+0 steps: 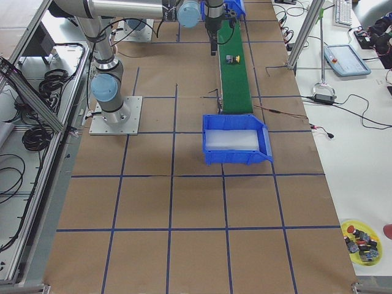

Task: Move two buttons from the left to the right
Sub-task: 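Carry red button to belt with left gripper while right reaches yellow button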

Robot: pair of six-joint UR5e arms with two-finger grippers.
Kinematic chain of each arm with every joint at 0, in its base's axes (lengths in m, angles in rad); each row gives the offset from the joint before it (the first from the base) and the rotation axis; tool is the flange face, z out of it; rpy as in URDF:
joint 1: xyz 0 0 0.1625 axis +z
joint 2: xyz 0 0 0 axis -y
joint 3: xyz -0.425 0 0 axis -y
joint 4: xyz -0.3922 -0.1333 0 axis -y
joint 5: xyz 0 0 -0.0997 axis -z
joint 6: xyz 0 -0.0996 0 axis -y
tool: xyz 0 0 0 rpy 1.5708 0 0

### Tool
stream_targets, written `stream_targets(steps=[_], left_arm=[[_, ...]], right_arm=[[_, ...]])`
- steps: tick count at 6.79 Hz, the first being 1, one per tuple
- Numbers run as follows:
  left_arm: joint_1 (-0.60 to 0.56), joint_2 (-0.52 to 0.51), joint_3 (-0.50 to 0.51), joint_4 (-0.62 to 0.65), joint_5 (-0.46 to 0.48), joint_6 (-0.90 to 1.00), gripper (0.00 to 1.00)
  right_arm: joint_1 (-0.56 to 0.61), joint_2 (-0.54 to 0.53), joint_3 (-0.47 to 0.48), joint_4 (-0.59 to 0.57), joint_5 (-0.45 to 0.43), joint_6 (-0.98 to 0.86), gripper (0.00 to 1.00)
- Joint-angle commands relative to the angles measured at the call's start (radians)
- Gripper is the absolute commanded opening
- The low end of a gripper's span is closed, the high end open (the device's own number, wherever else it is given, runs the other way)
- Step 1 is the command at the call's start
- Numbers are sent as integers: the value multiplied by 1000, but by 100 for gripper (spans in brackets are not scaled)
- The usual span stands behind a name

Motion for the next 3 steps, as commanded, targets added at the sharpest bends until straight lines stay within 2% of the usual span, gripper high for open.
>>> stream_targets(steps=[1, 3], left_arm=[[-131, 6, -13, 9, 3, -112, 9], [-236, -3, -13, 13, 5, -215, 9]], right_arm=[[-1, 45, 3, -103, 0, 10, 100], [-2, 94, -1, -220, 0, 18, 100]])
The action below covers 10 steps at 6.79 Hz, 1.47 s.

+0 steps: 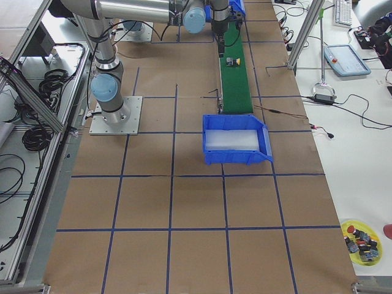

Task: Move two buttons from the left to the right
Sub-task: 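Carry red button to belt with left gripper while right reaches yellow button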

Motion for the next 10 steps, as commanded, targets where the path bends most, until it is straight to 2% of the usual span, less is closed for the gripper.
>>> stream_targets(steps=[1, 2, 4, 5, 7, 8, 9, 10], left_arm=[[-104, -21, -6, 2, 2, -79, 9], [-126, -35, -42, 59, 2, -111, 9], [-141, -55, -197, 292, 2, -163, 13], [-146, -59, -252, 360, 2, -184, 13], [-166, -61, -273, 384, 2, -185, 13], [-168, -61, -273, 384, 4, -185, 19], [-169, -61, -274, 382, 4, -186, 53], [-177, -52, -286, 384, 2, -186, 99]], right_arm=[[-1, 53, 1, -77, 0, 2, 100], [-11, 100, 0, -78, 0, 2, 100], [-49, 143, -3, -101, 3, -10, 100], [-57, 163, -14, -106, 2, -12, 100], [-62, 195, -20, -200, 3, 2, 100], [-62, 215, -20, -204, -12, -15, 100], [-59, 228, -19, -205, 1, -10, 100], [-57, 232, -14, -212, 3, -13, 100]])
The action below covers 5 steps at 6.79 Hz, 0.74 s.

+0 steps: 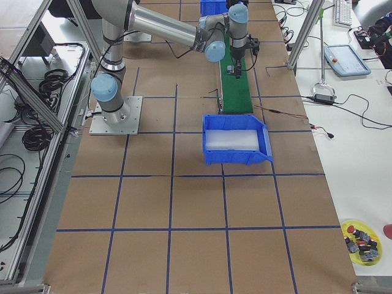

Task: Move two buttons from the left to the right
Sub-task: 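Carry red button to belt with left gripper while right reaches yellow button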

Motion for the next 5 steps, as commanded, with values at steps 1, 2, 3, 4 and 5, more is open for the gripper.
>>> stream_targets(steps=[1, 2, 3, 4, 5], left_arm=[[-7, 13, -16, 1, -1, -2, 100], [-7, 8, 13, 1, 5, -2, 100], [-7, 34, 36, -13, 7, -1, 100], [-7, 45, 76, -55, 11, -1, 100], [-7, 68, 136, -156, 11, -1, 100]], right_arm=[[2, 30, -2, -5, 5, -2, 100], [2, 42, -2, -8, 4, -5, 100], [2, 50, -1, -6, 5, -4, 100], [5, 59, -1, -3, 7, -2, 100], [8, 65, -4, -5, 7, -2, 100]])
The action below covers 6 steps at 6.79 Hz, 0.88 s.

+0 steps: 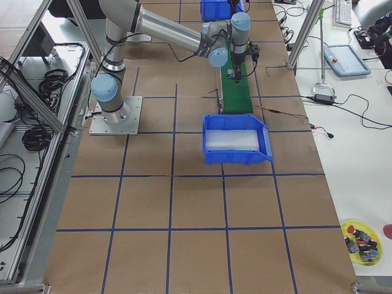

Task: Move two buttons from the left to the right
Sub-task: 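Release the red button on the belt while the right gripper grasps the yellow button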

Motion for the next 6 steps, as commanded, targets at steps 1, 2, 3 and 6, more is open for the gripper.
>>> stream_targets(steps=[1, 2, 3, 6], left_arm=[[-2, 41, 117, -190, 0, 0, 100], [-5, 65, 155, -268, 0, 0, 100], [-6, 105, 166, -324, 0, 0, 100], [-26, 207, 133, -396, 0, 14, 100]], right_arm=[[5, 12, -1, -24, 40, 1, 100], [5, 18, -1, -44, 79, -1, 100], [5, 41, -2, -46, 79, -1, 100], [5, 98, -8, -43, 59, -10, 100]])
